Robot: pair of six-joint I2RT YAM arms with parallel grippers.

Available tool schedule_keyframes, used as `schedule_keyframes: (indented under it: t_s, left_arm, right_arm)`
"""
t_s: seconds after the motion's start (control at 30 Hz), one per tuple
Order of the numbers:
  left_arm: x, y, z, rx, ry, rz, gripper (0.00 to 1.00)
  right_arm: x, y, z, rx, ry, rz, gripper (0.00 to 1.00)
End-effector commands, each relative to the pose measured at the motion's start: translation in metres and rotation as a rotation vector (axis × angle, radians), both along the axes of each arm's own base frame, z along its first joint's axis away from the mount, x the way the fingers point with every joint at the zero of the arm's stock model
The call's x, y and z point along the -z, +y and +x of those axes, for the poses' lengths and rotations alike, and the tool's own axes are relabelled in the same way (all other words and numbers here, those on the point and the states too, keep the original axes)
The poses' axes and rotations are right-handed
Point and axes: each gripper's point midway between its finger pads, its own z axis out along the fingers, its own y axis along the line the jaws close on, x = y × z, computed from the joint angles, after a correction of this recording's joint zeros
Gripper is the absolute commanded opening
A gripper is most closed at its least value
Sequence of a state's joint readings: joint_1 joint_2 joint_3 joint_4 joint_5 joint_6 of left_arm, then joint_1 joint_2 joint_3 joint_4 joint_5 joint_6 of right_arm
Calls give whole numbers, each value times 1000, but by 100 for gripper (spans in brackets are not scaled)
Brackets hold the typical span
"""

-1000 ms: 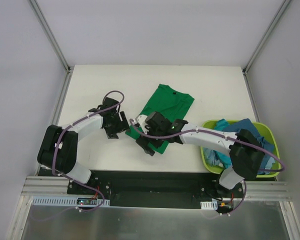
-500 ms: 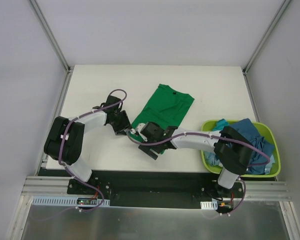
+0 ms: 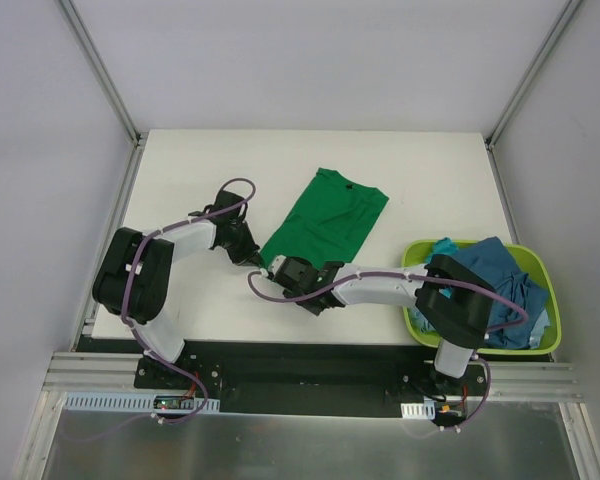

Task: Fold and stack the t-shirts
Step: Grab one side of the 2/3 rectangular tshirt with both arms, then fold the long partially folded tshirt into a neat square

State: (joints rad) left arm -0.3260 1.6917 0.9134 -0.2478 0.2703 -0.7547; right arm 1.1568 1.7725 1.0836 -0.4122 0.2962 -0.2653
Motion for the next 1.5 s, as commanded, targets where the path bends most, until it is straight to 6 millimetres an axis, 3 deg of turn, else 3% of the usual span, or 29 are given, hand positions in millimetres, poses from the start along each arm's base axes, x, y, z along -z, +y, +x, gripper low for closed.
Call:
schedule_keyframes:
  t_s: [0.0, 0.07, 0.13, 0.23, 0.33, 0.5, 0.7, 0.83, 0.93, 1.07, 1.23, 1.47]
  left_arm:
    - [5, 17, -7, -19, -6, 80, 0]
    - [-2, 19, -8, -23, -31, 82, 0]
    - [-9, 27, -10, -38, -55, 110, 0]
    - [-27, 42, -17, -75, -99, 147, 0]
    - [-46, 62, -27, -124, -147, 207, 0]
    - [-85, 93, -41, -213, -265, 285, 0]
    - [-135, 94, -50, -251, -419, 199, 0]
    - [-161, 91, -44, -273, -482, 160, 0]
    - [-173, 72, -29, -254, -483, 81, 0]
    - [-176, 58, -8, -236, -458, 63, 0]
    - [-176, 36, 16, -207, -453, 6, 0]
    - [-171, 5, 49, -151, -415, -45, 0]
  right_arm:
    - [11, -12, -14, -2, 41, -91, 30]
    - [9, -8, -21, -19, 59, -78, 14]
    - [3, 0, -30, -41, 84, -38, 4]
    - [-15, 20, -46, -83, 143, 72, 3]
    - [-45, 42, -65, -105, 223, 232, 0]
    - [-105, 78, -117, -244, 458, 517, 0]
    - [-157, 88, -141, -330, 558, 679, 0]
    - [-168, 82, -128, -275, 537, 716, 0]
    - [-155, 71, -102, -159, 486, 697, 0]
    - [-146, 45, -72, -34, 405, 688, 0]
    - [-132, 0, -32, 151, 321, 678, 0]
    - [-125, -35, 3, 296, 239, 683, 0]
